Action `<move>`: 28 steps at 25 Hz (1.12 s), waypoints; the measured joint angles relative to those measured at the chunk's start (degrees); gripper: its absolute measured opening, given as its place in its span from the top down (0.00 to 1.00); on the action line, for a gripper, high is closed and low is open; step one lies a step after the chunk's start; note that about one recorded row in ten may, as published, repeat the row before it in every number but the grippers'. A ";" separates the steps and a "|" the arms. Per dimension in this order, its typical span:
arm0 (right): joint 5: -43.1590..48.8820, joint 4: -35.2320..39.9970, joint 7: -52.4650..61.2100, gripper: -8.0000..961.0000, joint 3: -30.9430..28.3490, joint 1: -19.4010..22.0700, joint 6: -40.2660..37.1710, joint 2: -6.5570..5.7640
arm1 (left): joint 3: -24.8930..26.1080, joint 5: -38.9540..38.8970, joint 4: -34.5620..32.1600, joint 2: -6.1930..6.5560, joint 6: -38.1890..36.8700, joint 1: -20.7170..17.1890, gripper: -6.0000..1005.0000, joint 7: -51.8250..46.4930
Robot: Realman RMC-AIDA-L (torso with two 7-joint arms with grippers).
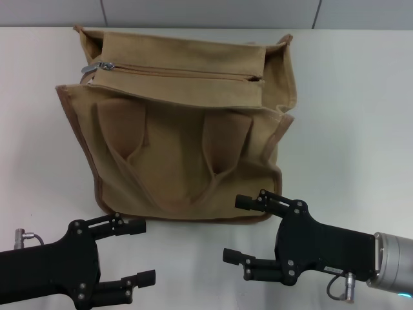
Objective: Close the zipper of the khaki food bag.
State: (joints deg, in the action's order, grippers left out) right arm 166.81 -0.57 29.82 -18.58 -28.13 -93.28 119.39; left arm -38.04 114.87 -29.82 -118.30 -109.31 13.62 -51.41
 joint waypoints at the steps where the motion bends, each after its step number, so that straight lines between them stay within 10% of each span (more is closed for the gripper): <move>1: 0.00 -0.15 -0.16 0.14 -0.05 0.03 0.12 0.02 | -0.01 0.00 0.01 0.00 0.02 0.00 0.24 0.00; 10: 0.00 -0.42 -0.28 0.13 -0.06 0.21 -0.02 0.05 | 1.31 -0.51 -0.14 -0.09 0.02 -0.09 0.26 0.00; 17: 0.00 -2.01 -0.79 0.13 -0.09 0.84 -0.04 0.10 | 27.67 -6.13 6.05 -0.16 -0.02 -1.52 0.27 6.33; 28: 0.01 -3.49 -1.85 0.13 -0.12 1.29 0.01 0.14 | 38.79 -5.64 11.76 -0.36 8.62 2.17 0.30 13.34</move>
State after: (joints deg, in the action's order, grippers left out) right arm 166.82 -4.06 27.97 -18.69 -26.84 -93.27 119.53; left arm 0.75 109.23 -18.07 -118.66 -100.69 15.79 -38.07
